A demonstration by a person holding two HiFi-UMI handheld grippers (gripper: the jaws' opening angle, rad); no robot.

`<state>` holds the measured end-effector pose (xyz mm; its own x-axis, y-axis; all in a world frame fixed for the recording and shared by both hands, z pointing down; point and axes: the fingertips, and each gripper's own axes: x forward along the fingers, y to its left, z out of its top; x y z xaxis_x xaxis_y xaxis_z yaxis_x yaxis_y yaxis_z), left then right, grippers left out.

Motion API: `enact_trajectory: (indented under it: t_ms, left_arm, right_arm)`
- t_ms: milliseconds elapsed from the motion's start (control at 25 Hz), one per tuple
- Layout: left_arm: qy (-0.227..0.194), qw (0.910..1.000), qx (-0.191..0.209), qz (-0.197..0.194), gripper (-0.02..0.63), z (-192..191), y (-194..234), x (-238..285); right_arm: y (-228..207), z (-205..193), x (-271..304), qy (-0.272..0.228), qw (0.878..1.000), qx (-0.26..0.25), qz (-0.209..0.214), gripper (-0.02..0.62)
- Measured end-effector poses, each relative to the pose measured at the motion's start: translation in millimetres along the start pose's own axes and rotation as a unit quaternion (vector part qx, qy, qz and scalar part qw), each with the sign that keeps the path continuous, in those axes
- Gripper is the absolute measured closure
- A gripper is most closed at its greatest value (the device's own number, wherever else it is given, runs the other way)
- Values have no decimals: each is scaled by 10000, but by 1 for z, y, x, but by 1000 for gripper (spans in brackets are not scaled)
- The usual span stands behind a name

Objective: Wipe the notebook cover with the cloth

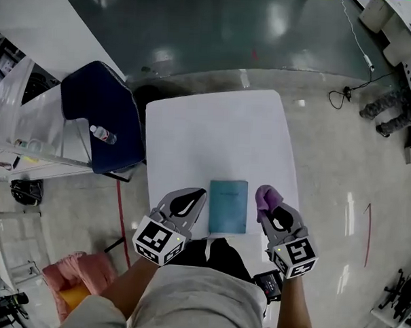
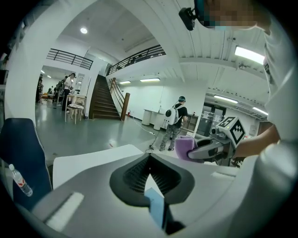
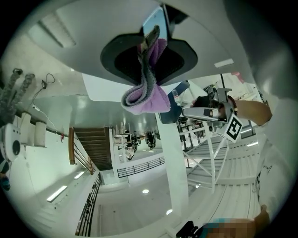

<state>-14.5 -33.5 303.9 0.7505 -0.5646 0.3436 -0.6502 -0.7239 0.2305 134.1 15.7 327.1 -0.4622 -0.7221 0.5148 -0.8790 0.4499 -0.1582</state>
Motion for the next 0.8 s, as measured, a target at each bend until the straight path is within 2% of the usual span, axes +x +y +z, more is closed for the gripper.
enact_trajectory:
  t_ms: [440,800]
  left_arm:
    - [261,9994,-215,-43,607,-47,13,25]
    - [422,9987,-292,-53,607,-78,18,48]
  right_arm:
    - [-16,-46,38,546,9985,28,94,492]
    - [-29,-78,68,1038,9935,-374,287,492]
